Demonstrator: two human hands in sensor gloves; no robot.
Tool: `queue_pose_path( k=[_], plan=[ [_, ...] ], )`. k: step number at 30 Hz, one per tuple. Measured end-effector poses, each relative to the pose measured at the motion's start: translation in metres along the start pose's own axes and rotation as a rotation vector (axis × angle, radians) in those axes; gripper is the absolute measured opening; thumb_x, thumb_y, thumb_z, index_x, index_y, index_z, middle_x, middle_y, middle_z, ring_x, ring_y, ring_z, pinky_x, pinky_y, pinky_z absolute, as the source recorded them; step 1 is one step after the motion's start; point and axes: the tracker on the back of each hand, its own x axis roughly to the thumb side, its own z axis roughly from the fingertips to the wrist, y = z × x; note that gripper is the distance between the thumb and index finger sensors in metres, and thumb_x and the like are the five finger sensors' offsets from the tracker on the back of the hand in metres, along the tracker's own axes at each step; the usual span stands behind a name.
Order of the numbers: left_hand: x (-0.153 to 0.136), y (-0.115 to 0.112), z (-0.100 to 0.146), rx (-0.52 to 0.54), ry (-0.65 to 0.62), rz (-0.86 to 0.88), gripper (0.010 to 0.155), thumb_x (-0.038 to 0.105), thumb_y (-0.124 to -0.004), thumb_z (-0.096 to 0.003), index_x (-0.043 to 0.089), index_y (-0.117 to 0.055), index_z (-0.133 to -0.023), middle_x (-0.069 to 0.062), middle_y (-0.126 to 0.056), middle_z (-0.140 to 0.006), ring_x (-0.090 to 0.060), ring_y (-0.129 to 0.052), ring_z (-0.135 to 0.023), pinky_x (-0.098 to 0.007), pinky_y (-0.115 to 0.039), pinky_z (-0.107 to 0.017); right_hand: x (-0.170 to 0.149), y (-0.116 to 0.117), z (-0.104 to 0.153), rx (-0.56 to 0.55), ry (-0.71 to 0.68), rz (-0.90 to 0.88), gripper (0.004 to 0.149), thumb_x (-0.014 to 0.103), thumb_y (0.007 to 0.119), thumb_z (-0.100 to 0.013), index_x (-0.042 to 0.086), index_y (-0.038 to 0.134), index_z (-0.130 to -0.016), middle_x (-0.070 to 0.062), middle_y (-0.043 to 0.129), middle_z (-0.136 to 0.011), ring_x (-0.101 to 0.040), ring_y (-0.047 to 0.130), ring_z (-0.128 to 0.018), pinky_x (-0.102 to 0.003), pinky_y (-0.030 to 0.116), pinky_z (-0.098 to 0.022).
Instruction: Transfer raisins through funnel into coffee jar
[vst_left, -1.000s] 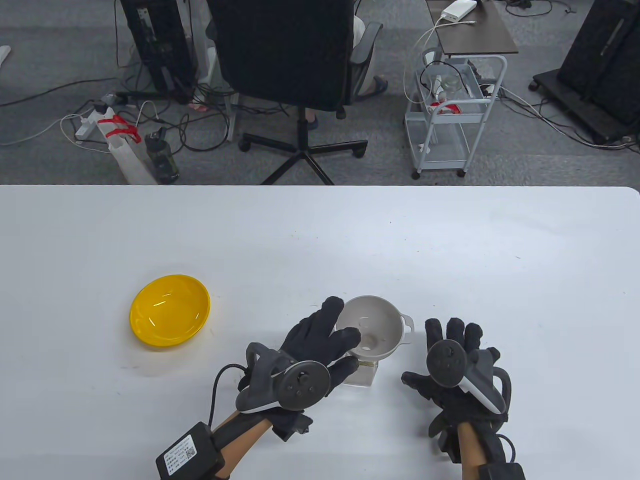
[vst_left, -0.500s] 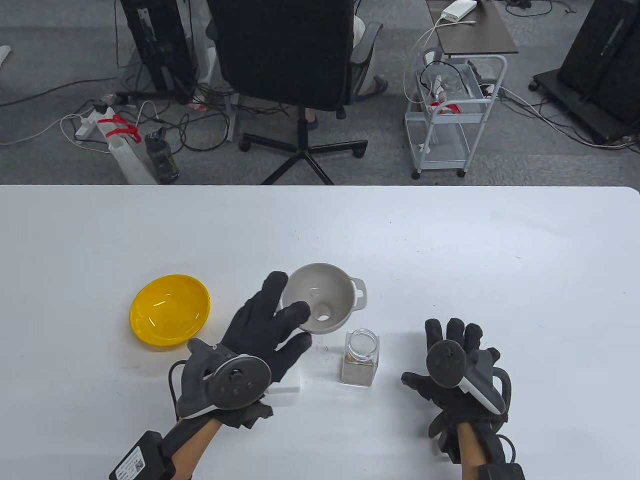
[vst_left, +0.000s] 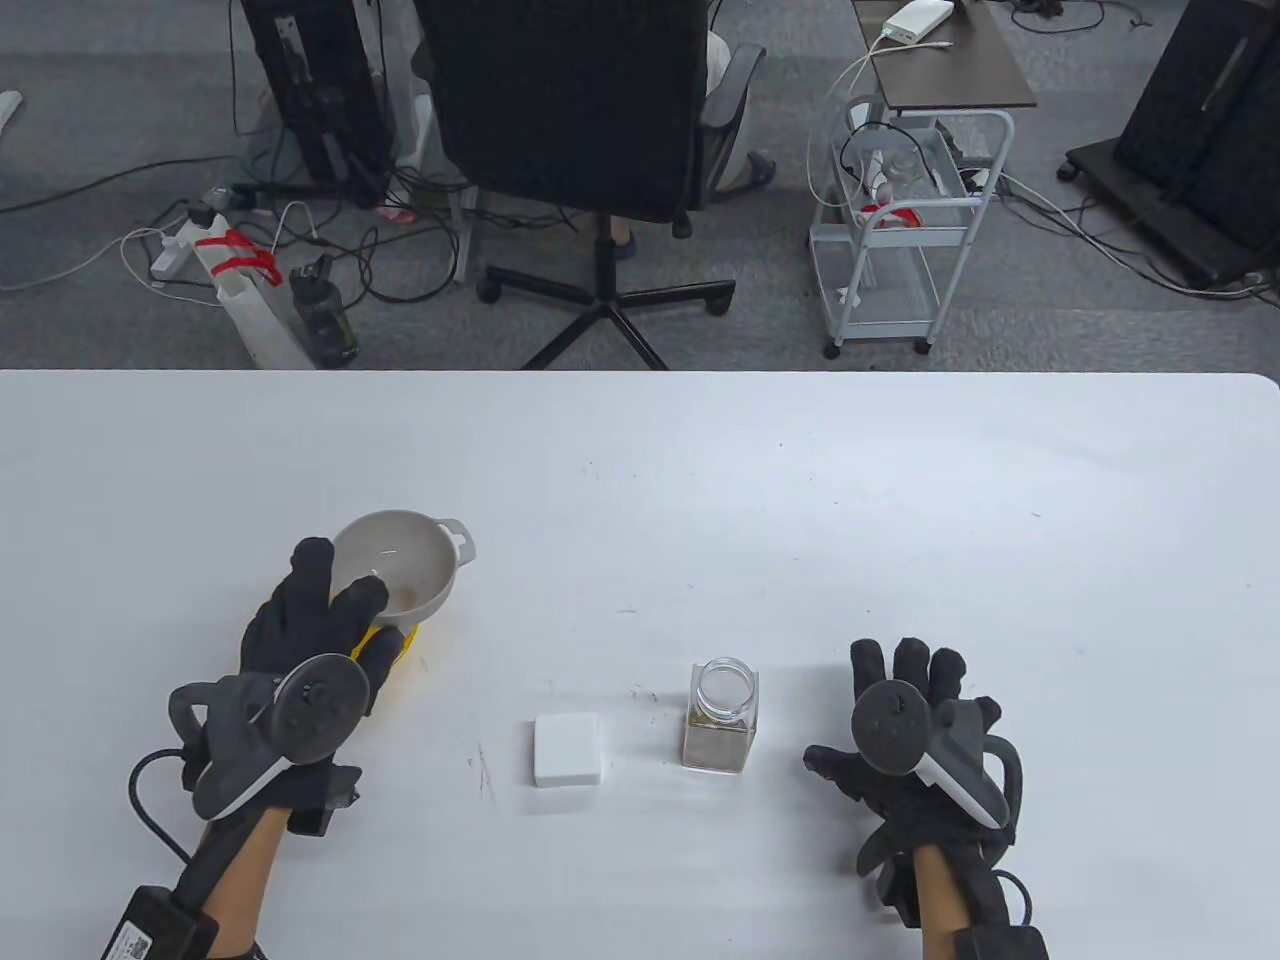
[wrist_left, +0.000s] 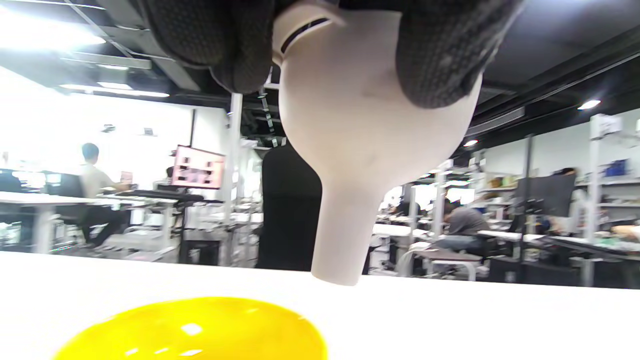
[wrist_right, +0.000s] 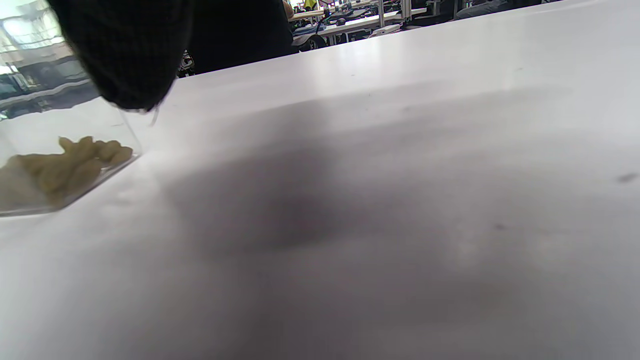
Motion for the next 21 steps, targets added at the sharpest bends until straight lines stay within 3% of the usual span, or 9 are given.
queue_pose_path(
  k=[12, 21],
  plan=[
    [-0.055, -0.042, -0.006, -0.197, 0.235, 0.047, 0.049, 0.045, -0.08, -0.0601, 0.026, -0.07, -0.105, -0.025, -0.052, -0.125, -0.047, -0.073, -0.104, -0.059, -0.065, -0.072, 0.0, 0.0, 0.0, 0.004, 0.002, -0.001, 0.107, 0.061, 0.078, -0.052, 0.014, 0.004, -0.113, -0.035, 0.002, -0.114, -0.064, 0.002, -0.1, -0.085, 0.019, -0.063],
    [-0.072, -0.06, -0.004, -0.247, 0.309, 0.172, 0.05, 0.045, -0.076, -0.0618, 0.026, -0.067, -0.107, -0.025, -0.051, -0.125, -0.047, -0.073, -0.103, -0.059, -0.065, -0.072, 0.0, 0.0, 0.0, 0.007, 0.004, 0.002, 0.107, 0.061, 0.078, -0.052, 0.014, 0.004, -0.113, -0.035, 0.002, -0.114, -0.064, 0.002, -0.1, -0.085, 0.019, -0.063]
  ],
)
